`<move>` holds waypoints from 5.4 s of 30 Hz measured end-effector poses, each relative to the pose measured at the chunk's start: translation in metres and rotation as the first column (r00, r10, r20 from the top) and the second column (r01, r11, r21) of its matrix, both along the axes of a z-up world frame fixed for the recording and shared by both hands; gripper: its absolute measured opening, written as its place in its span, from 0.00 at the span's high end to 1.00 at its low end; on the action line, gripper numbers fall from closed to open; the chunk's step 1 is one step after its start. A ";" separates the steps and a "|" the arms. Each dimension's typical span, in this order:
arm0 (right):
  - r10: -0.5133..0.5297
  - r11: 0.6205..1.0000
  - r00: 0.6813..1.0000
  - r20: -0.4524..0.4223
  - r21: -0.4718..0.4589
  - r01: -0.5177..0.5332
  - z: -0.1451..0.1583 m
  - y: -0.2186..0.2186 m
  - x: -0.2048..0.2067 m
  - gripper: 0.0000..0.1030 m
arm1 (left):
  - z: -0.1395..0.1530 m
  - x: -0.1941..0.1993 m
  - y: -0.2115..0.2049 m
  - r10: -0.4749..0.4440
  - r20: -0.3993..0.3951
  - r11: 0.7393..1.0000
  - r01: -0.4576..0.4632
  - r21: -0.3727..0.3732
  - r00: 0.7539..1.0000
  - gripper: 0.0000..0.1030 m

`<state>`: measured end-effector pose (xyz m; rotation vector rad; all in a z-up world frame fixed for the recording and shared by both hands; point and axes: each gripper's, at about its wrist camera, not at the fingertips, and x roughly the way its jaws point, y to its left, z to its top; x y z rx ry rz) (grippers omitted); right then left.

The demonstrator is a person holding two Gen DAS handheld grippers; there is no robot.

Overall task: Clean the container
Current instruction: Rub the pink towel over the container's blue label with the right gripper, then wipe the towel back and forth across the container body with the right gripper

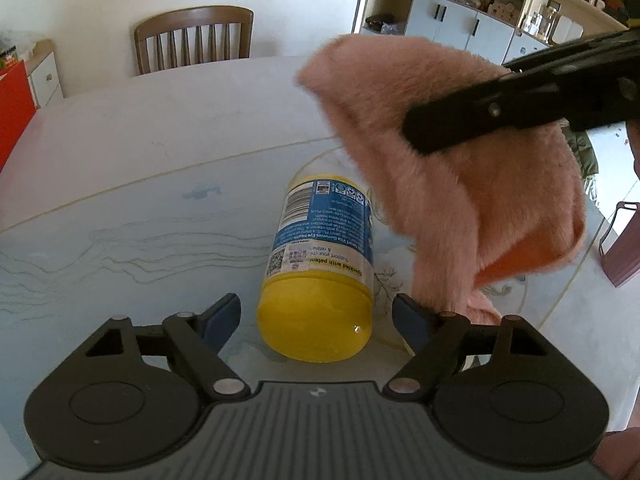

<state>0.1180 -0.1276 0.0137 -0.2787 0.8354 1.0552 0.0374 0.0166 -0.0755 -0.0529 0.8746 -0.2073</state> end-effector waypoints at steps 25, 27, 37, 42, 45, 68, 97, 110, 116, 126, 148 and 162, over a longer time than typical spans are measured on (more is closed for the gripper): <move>0.025 0.989 0.999 -0.028 -0.146 -0.029 -0.033 0.027 0.047 0.76 | -0.003 0.000 -0.005 -0.078 -0.004 0.997 0.078 0.007 0.997 0.40; -0.010 0.990 0.999 -0.042 -0.141 0.004 -0.037 0.020 0.053 0.76 | -0.004 0.000 -0.005 -0.081 -0.006 0.997 0.081 0.005 0.997 0.40; -0.007 0.958 0.996 -0.094 -0.285 -0.021 -0.083 0.003 0.041 0.76 | -0.002 0.004 -0.004 -0.088 -0.014 0.996 0.088 0.004 0.996 0.40; 0.048 0.956 0.998 -0.042 -0.288 -0.058 -0.052 -0.006 0.039 0.77 | 0.002 0.004 0.005 -0.074 -0.021 0.996 0.073 -0.053 0.997 0.40; 0.113 0.968 0.994 -0.001 -0.223 -0.110 -0.017 -0.001 0.037 0.76 | 0.004 0.003 0.006 -0.074 -0.023 0.995 0.072 -0.067 0.997 0.40; 0.207 0.950 0.978 -0.014 -0.237 -0.205 -0.026 0.049 0.042 0.76 | 0.007 -0.003 -0.013 -0.170 0.061 0.982 0.164 0.100 0.984 0.41; 0.037 0.966 0.999 0.005 -0.257 -0.035 -0.036 -0.021 0.022 0.76 | 0.007 0.033 -0.005 -0.127 -0.022 0.981 0.123 -0.152 0.992 0.39; 0.285 0.954 0.958 0.014 -0.107 -0.282 0.003 0.024 -0.027 0.76 | 0.035 0.016 -0.023 -0.220 0.024 0.975 0.219 0.048 0.975 0.39; 0.275 0.953 0.961 0.014 -0.140 -0.270 -0.012 0.029 -0.020 0.76 | 0.034 0.016 -0.021 -0.233 0.021 0.971 0.232 0.056 0.972 0.40; 0.110 0.975 0.994 0.025 -0.198 -0.103 -0.033 0.016 0.033 0.76 | 0.032 0.020 -0.017 -0.242 0.028 0.970 0.240 0.048 0.970 0.40; 0.112 0.976 0.994 -0.006 -0.189 -0.111 -0.018 -0.023 0.033 0.76 | 0.040 0.018 -0.017 -0.262 0.048 0.965 0.260 0.043 0.964 0.40; 0.323 0.930 0.946 -0.015 -0.178 -0.320 -0.007 0.028 0.004 0.76 | 0.039 0.027 -0.019 -0.299 0.057 0.952 0.294 0.084 0.953 0.40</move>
